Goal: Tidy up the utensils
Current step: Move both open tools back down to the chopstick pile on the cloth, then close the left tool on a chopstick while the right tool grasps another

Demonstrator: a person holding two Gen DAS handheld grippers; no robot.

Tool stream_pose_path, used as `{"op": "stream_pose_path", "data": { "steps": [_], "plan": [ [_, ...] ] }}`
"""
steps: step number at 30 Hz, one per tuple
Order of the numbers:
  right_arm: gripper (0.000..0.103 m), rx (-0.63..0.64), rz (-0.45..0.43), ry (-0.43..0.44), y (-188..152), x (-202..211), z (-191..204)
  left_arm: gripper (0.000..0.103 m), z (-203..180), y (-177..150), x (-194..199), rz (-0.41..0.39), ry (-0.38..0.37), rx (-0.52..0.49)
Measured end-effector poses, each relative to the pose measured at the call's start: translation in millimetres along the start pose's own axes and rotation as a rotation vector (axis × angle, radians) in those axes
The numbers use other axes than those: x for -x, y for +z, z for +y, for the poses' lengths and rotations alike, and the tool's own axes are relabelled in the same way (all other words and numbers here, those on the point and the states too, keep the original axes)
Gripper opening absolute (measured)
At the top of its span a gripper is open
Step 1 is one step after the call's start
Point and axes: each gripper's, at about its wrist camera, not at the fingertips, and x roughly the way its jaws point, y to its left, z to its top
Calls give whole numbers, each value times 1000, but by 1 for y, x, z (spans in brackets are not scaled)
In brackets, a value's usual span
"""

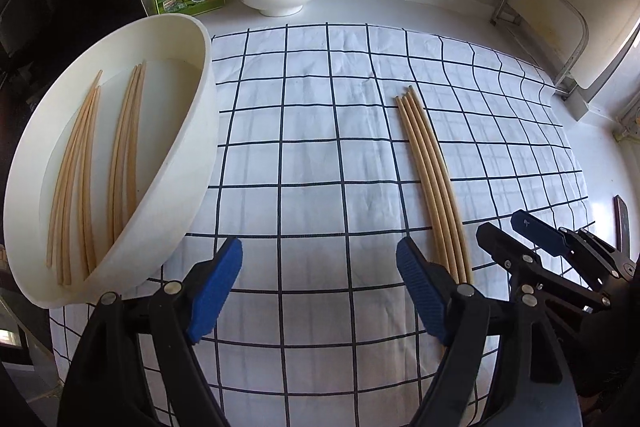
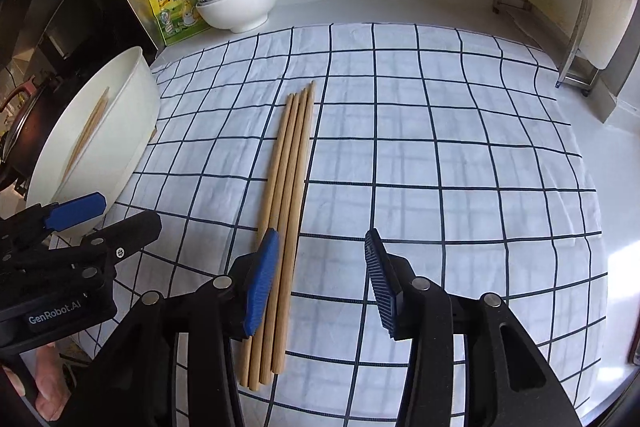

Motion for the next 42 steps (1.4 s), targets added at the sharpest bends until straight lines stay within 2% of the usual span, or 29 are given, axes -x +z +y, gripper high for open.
{"op": "stream_pose_path", "data": {
  "steps": [8,14,29,42],
  "plan": [
    [43,29,29,-39,-3,-13,4,78,-1,0,-3,12,1,20],
    [43,50,37,-36,-4,-15,5,78,-6,1,-7,18,1,25],
    [43,51,22,-53,-3,-17,-6,78,-14,3,-12,26,0,14],
    [43,16,4,-88,5,-15,-42,79,-29,3,-22,44,-18,-6]
  ]
}}
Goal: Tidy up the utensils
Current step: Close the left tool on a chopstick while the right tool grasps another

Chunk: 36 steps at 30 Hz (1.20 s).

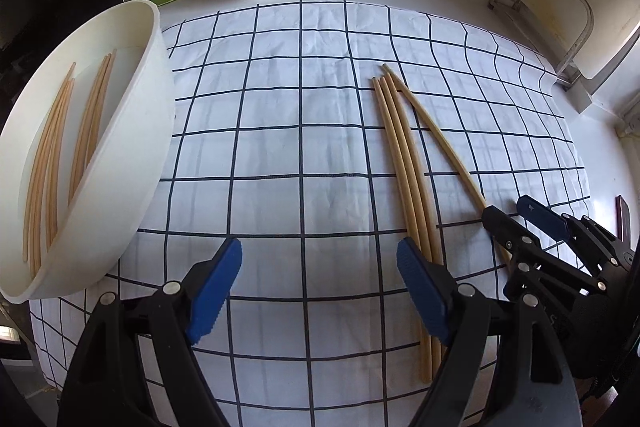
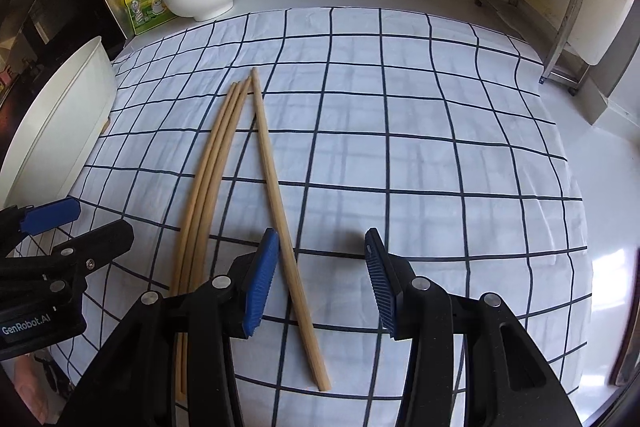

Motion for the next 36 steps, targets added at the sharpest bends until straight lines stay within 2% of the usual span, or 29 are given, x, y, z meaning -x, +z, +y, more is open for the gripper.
{"op": "stream_pose_path", "data": {
  "steps": [4,15,16,27,36],
  "plan": [
    [43,-4,-12,28,0,5,-5,79,-9,0,-6,1,-6,-7],
    [43,-20,-36,33,0,14,-13,79,-25,7,-25,17,6,-15],
    [43,-20,-36,34,0,14,-14,81,-25,7,-25,12,7,-13],
    [43,-10,-37,53,0,13,-8,81,-10,2,-30,24,62,0],
    [43,40,-22,40,6,-1,1,82,2,7,-34,12,75,29]
  ]
}}
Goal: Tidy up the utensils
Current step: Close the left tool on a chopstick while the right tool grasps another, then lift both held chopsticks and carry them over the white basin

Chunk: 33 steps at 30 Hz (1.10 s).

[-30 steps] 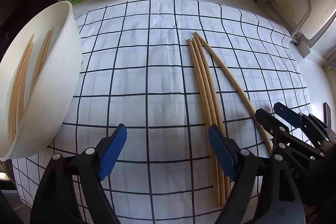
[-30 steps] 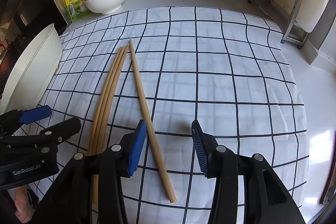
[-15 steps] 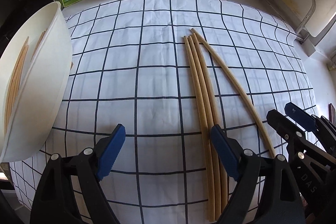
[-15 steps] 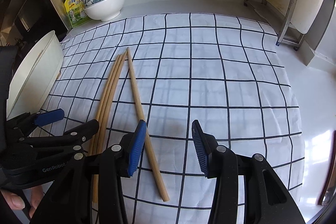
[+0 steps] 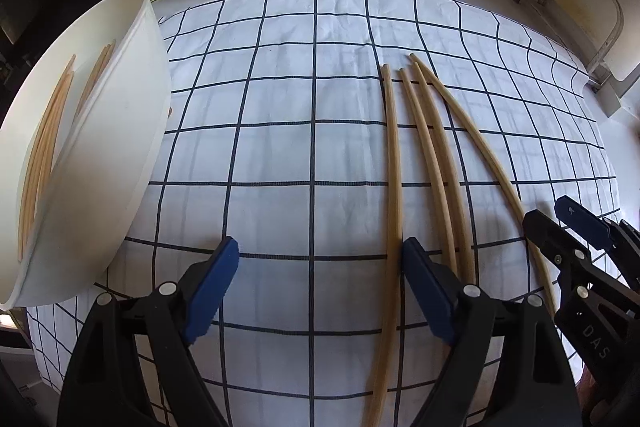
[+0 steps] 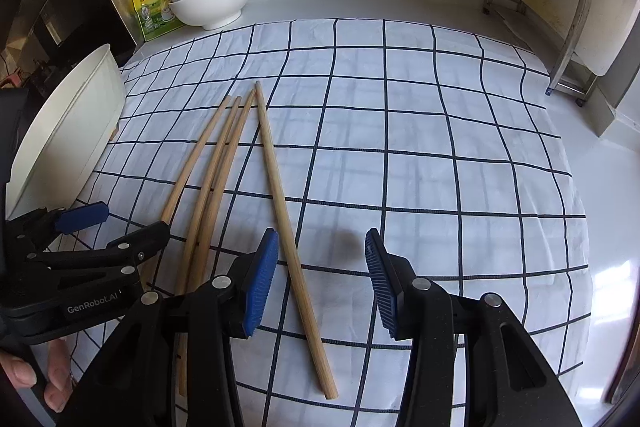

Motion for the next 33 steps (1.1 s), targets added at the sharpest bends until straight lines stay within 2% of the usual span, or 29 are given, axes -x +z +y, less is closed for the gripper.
{"op": "stream_pose_path", "data": {
  "steps": [4,9,10,12,13,14,15,17,18,24,33],
  "plan": [
    [43,43,1,-18,5,-8,7,81,-6,6,-2,-11,-1,-6],
    [41,101,-8,-35,11,-14,19,68,-12,11,-1,-24,-14,-18],
    [40,111,-12,-38,12,-14,20,63,-13,11,0,-25,-18,-19],
    [26,130,-18,-32,12,-15,24,54,-15,11,2,-30,-30,-28],
    [22,136,-17,-30,13,-15,26,46,-17,11,2,-32,-36,-36],
    [12,140,-15,-25,13,-15,27,37,-19,10,3,-34,-39,-47],
    [7,141,-13,-19,13,-15,27,33,-21,10,4,-35,-44,-54],
    [6,132,-11,2,13,-15,28,14,-22,9,5,-32,-56,-62],
    [6,124,-9,12,13,-15,27,9,-23,9,5,-27,-66,-64],
    [6,62,-2,48,9,-8,23,7,-14,8,11,-15,-99,-44],
    [6,20,-57,77,20,32,40,7,22,14,60,-107,-116,-18]
  ]
}}
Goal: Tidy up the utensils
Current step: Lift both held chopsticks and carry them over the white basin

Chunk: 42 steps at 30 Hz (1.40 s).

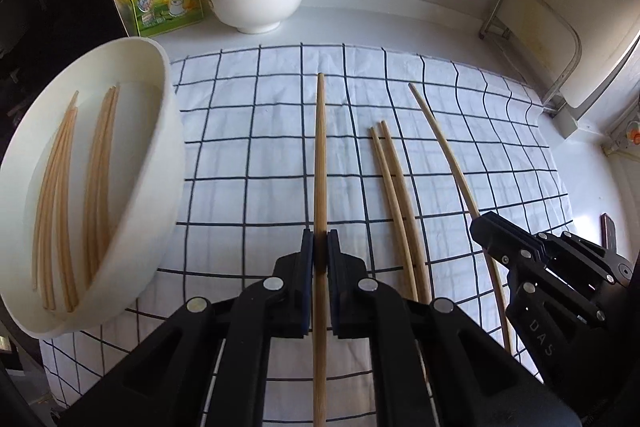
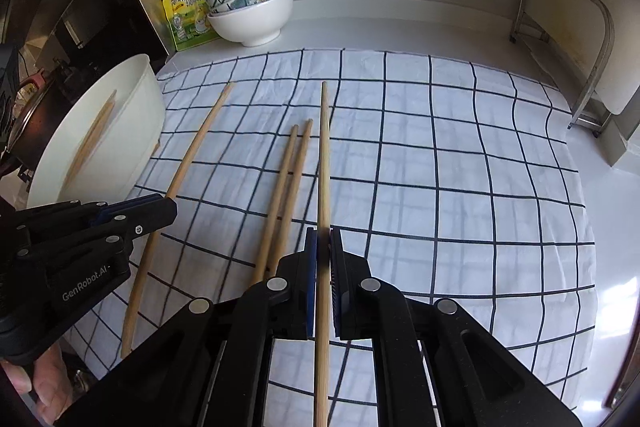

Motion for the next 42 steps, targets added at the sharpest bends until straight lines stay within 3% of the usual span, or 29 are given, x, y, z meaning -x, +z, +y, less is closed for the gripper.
{"op": "stream_pose_path", "data": {
  "steps": [12,19,27,32,42],
  "plan": [
    [6,130,-99,111,56,31,105,8,87,13,53,-84,69,93],
    [6,212,-92,189,81,16,177,8,162,15,71,-110,134,187],
    [6,267,-57,246,98,-23,242,8,222,19,64,-101,186,243],
    [6,255,-6,240,101,-52,263,8,245,21,45,-52,180,245],
    [6,219,102,183,95,-90,268,8,260,16,12,35,152,241]
  ]
}}
